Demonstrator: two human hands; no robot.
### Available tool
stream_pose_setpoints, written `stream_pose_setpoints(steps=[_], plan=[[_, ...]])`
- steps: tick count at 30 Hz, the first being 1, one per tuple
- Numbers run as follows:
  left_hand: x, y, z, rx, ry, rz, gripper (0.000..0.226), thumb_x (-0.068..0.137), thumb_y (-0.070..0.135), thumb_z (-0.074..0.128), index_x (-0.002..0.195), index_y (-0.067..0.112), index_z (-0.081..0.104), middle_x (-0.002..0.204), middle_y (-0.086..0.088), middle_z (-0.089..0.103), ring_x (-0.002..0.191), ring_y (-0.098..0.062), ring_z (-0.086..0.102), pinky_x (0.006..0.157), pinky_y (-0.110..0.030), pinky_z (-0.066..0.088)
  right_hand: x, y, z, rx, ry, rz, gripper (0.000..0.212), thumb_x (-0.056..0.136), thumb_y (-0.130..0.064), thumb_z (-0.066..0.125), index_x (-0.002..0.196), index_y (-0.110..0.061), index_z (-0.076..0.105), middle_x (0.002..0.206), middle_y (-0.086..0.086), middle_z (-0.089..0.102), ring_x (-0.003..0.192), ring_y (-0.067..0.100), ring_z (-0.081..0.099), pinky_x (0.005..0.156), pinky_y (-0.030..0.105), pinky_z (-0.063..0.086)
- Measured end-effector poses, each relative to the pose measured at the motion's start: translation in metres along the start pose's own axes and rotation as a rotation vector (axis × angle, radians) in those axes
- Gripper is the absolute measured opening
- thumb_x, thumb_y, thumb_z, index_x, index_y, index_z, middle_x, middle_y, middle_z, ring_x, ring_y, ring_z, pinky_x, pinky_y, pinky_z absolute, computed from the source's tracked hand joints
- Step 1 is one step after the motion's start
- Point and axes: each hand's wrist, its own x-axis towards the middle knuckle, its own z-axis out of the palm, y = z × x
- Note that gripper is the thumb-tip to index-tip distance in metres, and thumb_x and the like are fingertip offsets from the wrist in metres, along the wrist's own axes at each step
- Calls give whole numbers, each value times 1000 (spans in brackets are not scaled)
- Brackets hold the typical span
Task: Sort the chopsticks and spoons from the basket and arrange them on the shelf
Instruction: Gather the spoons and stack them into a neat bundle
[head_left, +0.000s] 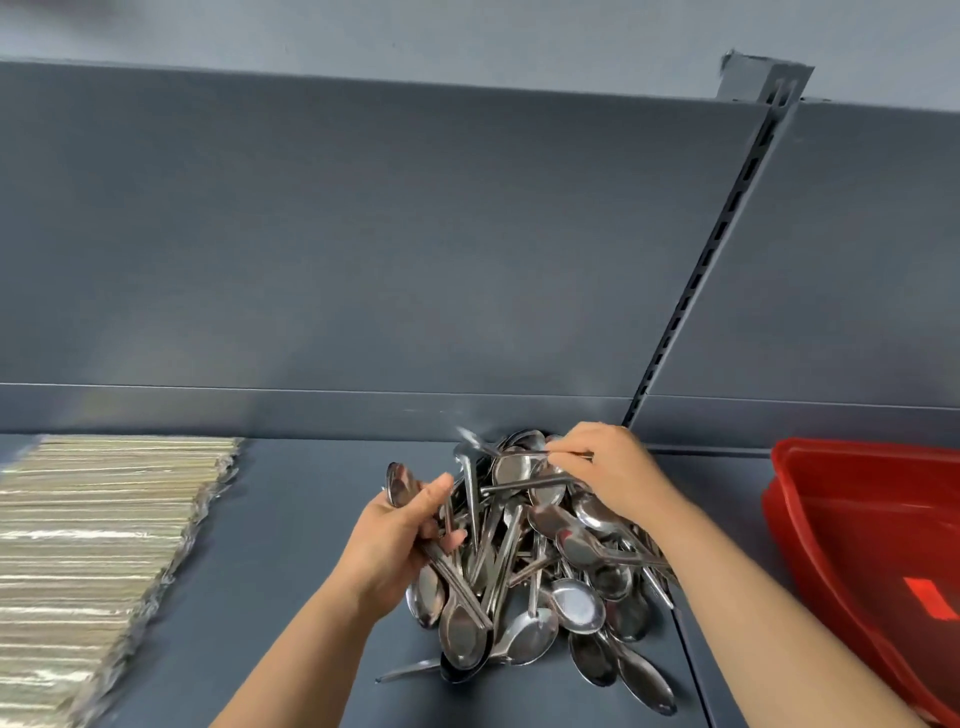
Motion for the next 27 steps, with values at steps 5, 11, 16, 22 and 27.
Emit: stream_pose_setpoints(steps=[5,11,16,22,27], plan=[[5,0,22,-3,-14,44,33,79,26,75,96,3,59,57,0,46,46,-9,47,60,-29,53,-27,-27,14,190,-114,13,18,88,-32,68,104,-35,75,82,-10,65,77,1,59,72,14,45],[5,1,17,64,131,74,12,92,11,46,88,8,57,65,-8,60,44,-17,46,45,-28,41,-66,0,3,60,-97,200,25,90,-32,63,111,-23,71,98,-13,66,84,0,59,81,23,49],[-8,-3,18,-33,47,-33,21,95,25,47,82,10,52,56,-6,49,60,-25,55,69,-40,55,-81,6,6,-196,-197,265,8,86,-33,66,92,-37,68,86,-7,62,73,7,60,67,29,47],[-24,-20,23,-11,-81,-27,13,95,16,58,92,5,53,63,-7,51,50,-17,51,63,-41,57,-75,2,15,-270,-113,279,7,86,-33,65,89,-32,71,74,-14,59,79,12,59,70,30,50],[-35,-31,29,63,-148,-31,28,76,16,76,94,5,57,61,-6,44,55,-15,46,56,-31,53,-71,-2,5,-158,-10,273,14,87,-27,62,77,-25,70,80,-12,68,77,10,63,72,33,53]])
